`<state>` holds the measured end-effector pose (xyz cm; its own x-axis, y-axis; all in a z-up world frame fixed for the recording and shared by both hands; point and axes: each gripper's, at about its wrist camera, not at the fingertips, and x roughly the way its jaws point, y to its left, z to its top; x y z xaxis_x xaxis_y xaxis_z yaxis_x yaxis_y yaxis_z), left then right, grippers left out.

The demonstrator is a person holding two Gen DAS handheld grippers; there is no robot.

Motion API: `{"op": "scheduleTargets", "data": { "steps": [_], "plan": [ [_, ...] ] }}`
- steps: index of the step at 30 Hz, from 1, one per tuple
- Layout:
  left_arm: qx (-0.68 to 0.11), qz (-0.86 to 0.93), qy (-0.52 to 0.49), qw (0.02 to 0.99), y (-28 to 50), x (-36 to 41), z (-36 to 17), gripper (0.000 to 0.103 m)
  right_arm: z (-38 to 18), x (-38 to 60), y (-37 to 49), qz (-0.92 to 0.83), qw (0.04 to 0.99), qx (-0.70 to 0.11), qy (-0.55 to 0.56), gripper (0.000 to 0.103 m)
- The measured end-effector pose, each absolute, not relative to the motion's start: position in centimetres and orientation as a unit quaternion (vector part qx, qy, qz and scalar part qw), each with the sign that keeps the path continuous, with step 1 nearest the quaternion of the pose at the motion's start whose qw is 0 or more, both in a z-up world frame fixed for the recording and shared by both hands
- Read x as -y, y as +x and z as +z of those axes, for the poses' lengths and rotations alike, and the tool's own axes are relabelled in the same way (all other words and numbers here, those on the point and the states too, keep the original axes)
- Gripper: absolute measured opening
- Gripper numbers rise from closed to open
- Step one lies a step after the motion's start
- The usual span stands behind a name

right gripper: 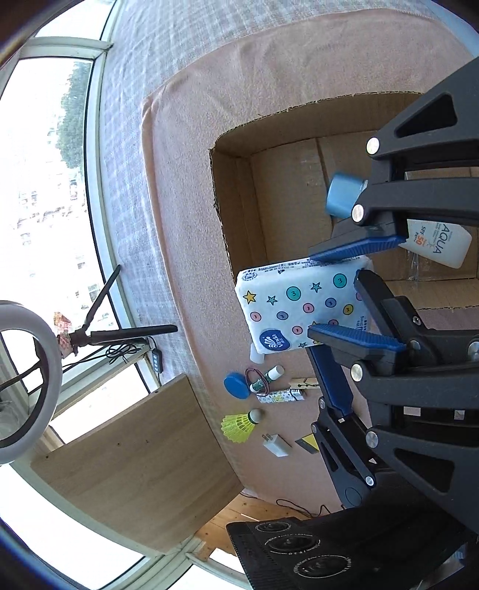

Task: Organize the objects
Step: 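Lift the tissue pack with the right tool and lower it into the box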

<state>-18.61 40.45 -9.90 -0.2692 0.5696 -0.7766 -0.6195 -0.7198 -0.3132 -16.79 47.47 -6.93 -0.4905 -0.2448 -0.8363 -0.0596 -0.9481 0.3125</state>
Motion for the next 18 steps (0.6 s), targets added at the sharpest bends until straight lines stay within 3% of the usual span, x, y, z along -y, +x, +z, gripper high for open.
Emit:
{"op": "scheduleTargets", "data": {
  "steps": [2,5,18],
  "plan": [
    [-0.029,0.794,-0.476,0.376,-18.6,-41.0,-9.9,0.059,-6.8,-47.6,-16.7,-0.855,0.053,0.145,0.495,0.036],
    [-0.036,0.794,-0.485,0.365,-18.7,-41.4,-10.1,0.075,-6.6,-48.1,-16.6,-0.86,0.041,0.153,0.485,0.068],
    [-0.035,0.806,-0.483,0.339,-18.3,-38.1,-9.8,0.076,-6.5,-47.2,-16.4,-0.863,0.032,0.155,0.48,0.069]
  ]
}}
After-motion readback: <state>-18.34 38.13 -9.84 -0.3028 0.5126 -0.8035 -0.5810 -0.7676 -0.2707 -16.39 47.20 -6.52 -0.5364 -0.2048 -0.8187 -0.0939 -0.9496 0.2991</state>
